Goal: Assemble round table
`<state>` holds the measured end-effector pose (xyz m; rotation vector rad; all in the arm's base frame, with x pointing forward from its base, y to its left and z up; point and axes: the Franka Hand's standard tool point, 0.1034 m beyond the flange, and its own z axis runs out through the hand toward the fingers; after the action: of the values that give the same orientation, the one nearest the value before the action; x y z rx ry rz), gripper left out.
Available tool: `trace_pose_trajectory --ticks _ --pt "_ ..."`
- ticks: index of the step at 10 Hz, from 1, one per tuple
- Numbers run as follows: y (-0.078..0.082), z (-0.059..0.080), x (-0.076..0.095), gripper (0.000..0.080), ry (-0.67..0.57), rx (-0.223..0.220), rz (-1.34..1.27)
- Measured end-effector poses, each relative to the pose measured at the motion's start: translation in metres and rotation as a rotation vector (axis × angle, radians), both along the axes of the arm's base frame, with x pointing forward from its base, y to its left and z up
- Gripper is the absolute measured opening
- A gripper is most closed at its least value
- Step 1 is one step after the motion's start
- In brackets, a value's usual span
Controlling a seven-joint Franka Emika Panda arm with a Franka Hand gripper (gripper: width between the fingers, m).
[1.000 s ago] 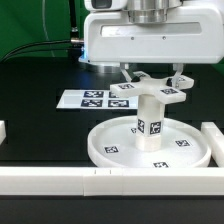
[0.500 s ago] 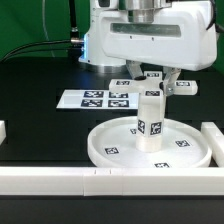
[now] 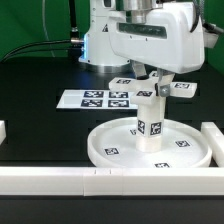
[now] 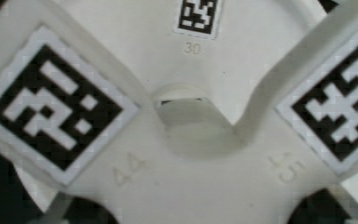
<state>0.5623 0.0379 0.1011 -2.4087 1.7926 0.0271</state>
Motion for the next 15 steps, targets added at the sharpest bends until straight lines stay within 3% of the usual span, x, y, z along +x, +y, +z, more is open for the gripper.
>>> trace_pose_trajectory --ticks 6,8,9,10,15 --pt "-0.002 0.000 0.000 0.0448 0.025 0.111 -0.602" --pt "-0.002 0.000 0.000 0.0448 0.030 0.126 -0.675" --pt "0.000 -0.001 0.000 0.0575 0.033 0.128 -0.677" --pt "0.001 -0.001 -0.001 0.0626 0.039 0.128 -0.659" --pt "0.008 0.030 0.008 0.0648 0.009 0.173 -0.640"
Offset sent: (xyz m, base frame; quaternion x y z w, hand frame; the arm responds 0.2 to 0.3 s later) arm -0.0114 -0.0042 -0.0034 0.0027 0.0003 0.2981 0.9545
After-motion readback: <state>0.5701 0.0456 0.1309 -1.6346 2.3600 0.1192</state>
